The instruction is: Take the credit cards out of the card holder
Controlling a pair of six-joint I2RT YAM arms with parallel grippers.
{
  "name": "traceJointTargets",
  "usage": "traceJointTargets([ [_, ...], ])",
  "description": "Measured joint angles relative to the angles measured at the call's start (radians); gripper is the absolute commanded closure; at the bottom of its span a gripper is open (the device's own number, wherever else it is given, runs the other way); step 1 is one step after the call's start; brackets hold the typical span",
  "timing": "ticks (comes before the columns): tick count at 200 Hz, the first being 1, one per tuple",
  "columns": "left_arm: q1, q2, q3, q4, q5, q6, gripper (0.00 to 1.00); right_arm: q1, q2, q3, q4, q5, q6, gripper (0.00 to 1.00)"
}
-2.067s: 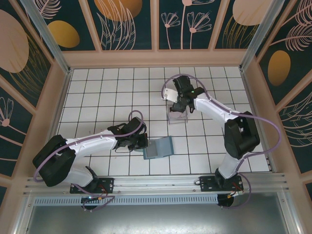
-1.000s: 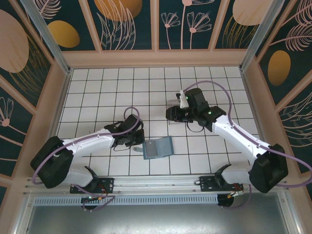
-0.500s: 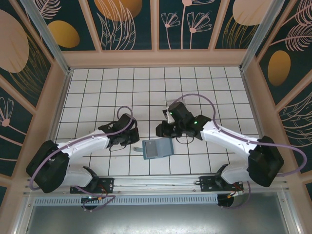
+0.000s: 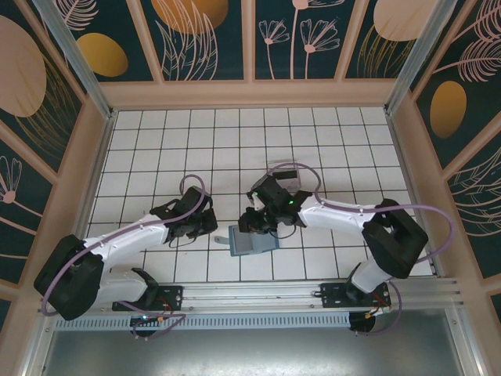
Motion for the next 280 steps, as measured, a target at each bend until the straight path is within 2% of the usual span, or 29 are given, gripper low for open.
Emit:
traceJointTargets([
  [55, 0.0, -0.055, -0.021, -0.007, -0.009, -0.021, 0.86, 0.022, 0.107, 0.012, 0.012, -0.034, 0.0, 0.75],
  [155, 0.0, -0.07, -0.037, -0.014, -0.01, -0.025, 0.87, 0.047, 0.195, 0.075, 0.029, -0.044, 0.0, 0.75],
  [234, 0.0, -0.07, -0.037, -0.014, -0.009, -0.024, 0.87, 0.051, 0.214, 0.087, 0.019, -0.028, -0.001, 0.76],
  [280, 0.0, -0.06, -0.037, -0.014, -0.005, -0.024, 0.87, 0.051, 0.217, 0.111, -0.045, 0.008, -0.006, 0.75],
])
